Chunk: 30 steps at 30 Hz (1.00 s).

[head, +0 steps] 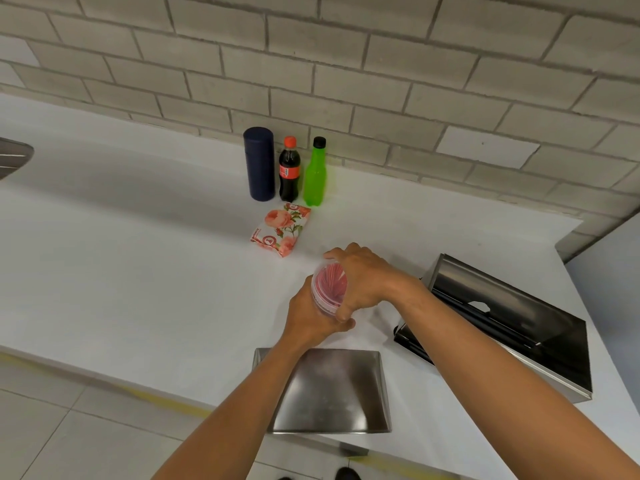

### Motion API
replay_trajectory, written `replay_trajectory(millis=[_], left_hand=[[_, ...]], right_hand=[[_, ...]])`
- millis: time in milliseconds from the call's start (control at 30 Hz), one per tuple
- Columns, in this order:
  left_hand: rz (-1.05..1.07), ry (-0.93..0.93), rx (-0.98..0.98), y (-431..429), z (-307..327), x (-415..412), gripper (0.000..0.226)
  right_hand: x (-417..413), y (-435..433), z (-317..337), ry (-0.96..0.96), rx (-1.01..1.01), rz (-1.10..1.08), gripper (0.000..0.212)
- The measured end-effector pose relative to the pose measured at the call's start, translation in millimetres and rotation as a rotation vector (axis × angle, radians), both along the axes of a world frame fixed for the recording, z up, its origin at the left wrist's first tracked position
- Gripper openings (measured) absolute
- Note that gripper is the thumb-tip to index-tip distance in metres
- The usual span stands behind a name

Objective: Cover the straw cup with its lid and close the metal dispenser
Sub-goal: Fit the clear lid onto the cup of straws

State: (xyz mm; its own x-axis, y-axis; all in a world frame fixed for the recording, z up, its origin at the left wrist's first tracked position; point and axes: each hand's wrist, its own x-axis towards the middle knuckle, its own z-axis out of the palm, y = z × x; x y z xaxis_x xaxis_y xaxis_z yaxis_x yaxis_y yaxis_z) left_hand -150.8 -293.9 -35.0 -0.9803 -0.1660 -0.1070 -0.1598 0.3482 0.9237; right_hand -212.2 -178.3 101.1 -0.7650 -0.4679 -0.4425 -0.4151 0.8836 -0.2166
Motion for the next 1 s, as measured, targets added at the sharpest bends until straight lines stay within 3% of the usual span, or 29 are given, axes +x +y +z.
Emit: replay_trajectory(millis=[367, 567, 767, 867, 1000], left_hand=[[-0.01, 0.036, 0.025, -3.4, -0.1, 2.0, 0.101], [-0.014, 0.076, 0.0, -1.2, 7.9, 3.5, 0.1], [0.011, 0.055, -0.003, -0.5, 5.0, 2.0, 0.095], [0.009, 0.043, -0.017, 1.4, 7.0, 0.8, 0.09], [0.005, -0.005, -0.051, 0.0, 6.7, 1.4, 0.105]], right_hand=[[4.8, 3.2, -0.7, 0.062, -0.009, -0.04, 0.124], [2.0, 9.1, 9.1, 0.022, 0.065, 0.073, 0.147], [-6.1, 6.1, 12.3, 0.032, 0.072, 0.246, 0.125], [-7.4, 4.8, 13.4, 0.058, 0.076, 0.232, 0.121], [-0.9, 1.5, 9.8, 0.114, 0.093, 0.125, 0.117]])
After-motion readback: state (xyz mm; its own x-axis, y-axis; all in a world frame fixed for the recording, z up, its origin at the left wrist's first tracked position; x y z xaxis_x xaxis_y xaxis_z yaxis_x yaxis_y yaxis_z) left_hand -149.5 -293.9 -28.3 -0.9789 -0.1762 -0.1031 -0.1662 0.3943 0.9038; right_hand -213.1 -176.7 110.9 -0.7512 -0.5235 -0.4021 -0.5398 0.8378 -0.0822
